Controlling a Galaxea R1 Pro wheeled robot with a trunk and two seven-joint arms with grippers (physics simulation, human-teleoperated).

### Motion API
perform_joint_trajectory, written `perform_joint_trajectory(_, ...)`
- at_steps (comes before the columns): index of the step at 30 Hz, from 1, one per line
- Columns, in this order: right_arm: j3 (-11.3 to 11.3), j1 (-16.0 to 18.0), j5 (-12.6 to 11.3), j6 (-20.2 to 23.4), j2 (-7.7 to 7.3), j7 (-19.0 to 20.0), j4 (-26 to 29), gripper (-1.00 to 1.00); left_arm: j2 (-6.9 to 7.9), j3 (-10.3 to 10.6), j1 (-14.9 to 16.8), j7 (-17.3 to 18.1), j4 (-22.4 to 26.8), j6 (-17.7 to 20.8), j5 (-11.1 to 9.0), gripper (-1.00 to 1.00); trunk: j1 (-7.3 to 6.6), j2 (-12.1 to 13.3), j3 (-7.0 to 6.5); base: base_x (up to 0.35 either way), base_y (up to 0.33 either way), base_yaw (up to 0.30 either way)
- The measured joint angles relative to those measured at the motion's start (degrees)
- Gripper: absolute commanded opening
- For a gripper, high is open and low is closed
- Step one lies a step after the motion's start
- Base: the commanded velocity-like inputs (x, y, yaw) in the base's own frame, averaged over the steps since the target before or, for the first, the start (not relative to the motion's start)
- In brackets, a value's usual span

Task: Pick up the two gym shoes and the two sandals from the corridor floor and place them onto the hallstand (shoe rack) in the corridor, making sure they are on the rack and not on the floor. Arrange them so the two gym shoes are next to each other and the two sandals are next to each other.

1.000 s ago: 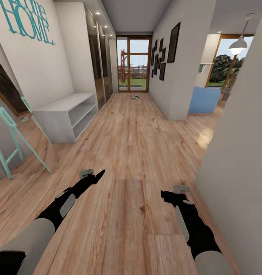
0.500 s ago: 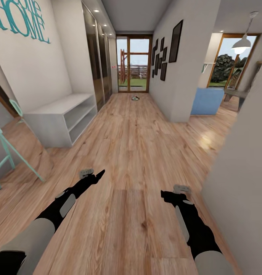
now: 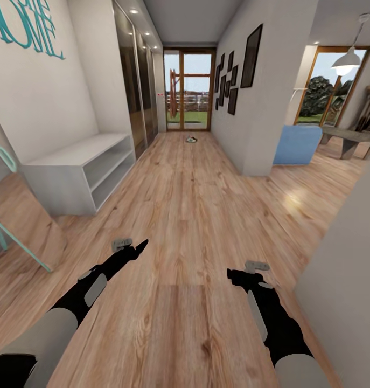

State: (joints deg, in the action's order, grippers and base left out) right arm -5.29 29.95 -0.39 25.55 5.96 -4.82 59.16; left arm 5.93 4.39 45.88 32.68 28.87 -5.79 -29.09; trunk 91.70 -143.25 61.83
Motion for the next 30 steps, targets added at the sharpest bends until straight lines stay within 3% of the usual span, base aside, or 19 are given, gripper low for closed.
perform_joint_trajectory(30,0.0,0.0,0.0,0.0,0.0,-0.06,0.08,1.0,0.0,-0.02,0.03,0.0,-0.04,0.0,0.0,1.0,0.0,0.0,0.0,0.349,0.0,0.0)
